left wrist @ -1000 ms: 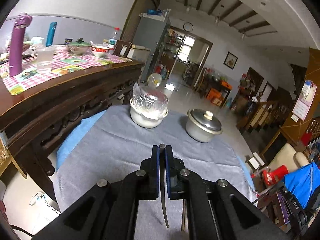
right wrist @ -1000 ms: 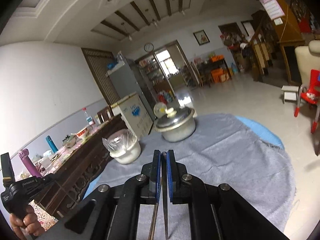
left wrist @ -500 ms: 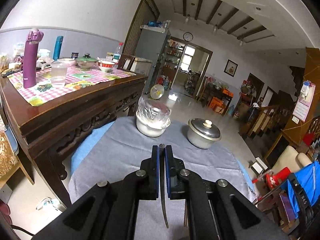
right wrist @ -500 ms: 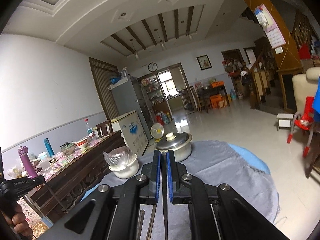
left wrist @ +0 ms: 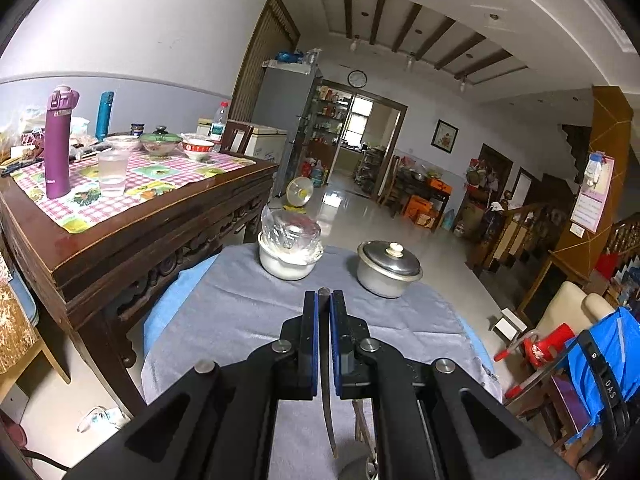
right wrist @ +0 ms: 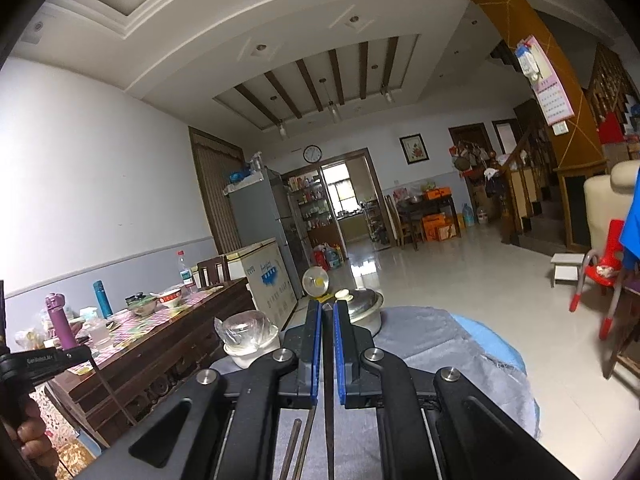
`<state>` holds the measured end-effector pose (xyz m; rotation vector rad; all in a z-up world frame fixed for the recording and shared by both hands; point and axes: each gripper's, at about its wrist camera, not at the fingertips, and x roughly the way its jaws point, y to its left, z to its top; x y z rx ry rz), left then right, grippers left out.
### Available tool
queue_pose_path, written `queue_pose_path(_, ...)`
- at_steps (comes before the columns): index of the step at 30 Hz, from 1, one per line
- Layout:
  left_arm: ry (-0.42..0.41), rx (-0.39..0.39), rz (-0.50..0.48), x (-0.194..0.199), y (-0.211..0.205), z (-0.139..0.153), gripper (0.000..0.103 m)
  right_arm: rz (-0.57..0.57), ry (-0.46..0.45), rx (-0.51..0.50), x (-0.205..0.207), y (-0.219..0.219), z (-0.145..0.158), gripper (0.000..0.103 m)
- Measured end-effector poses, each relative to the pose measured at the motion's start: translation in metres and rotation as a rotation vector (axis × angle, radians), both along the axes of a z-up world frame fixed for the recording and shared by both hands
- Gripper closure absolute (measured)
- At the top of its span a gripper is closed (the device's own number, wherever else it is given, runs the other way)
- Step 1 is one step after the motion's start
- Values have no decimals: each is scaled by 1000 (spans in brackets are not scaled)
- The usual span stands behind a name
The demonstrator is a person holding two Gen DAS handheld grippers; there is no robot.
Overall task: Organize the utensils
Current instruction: 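Lift the held chopsticks with both tools and carry them over the grey cup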
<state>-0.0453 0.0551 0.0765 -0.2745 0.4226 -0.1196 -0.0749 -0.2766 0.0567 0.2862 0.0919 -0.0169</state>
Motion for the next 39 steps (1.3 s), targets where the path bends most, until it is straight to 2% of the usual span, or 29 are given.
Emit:
queue_pose_path(22, -44, -14, -91, -39, -15, 24, 98, 89, -72, -7, -43, 23, 23, 96)
queue_pose_path(39, -11, -8, -120, -30, -29, 13, 97, 168, -18, -42, -19, 64, 9, 96)
